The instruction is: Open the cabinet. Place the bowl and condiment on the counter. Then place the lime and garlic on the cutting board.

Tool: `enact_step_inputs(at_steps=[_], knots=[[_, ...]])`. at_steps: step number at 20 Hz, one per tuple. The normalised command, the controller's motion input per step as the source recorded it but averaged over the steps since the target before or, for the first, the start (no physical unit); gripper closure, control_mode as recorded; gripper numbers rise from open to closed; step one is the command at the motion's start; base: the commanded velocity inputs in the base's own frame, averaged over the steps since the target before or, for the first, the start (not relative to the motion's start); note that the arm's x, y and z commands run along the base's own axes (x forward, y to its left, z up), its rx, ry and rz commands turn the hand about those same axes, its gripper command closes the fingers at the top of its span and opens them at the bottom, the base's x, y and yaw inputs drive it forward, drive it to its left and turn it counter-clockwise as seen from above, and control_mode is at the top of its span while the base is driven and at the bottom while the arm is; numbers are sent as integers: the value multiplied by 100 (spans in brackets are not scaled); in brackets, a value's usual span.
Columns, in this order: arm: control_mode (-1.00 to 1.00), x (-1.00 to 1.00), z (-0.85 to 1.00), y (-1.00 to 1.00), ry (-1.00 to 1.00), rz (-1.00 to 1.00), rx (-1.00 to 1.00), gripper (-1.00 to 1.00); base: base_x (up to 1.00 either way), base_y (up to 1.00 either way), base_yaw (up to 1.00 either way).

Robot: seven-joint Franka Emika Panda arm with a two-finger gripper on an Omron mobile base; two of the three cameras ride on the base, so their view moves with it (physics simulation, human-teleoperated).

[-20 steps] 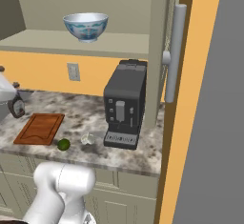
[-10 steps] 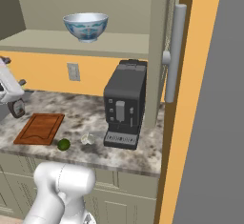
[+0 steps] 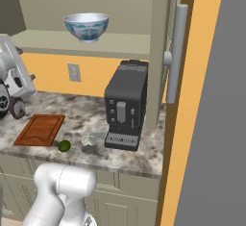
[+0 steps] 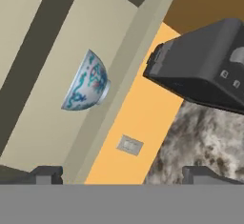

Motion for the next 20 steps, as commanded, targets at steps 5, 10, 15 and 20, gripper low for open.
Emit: enact_step_inputs(at_steps=[5,10,15,20], knots=[[-100,0,15,-25,0,18,19,-100,0,0,0],[-100,0,27,-18,0,12,16,-100,0,0,0],[-100,9,20,-6,0,7,12,-100,0,0,0],[-100,15,21,-12,15,4,8,-100,0,0,0]])
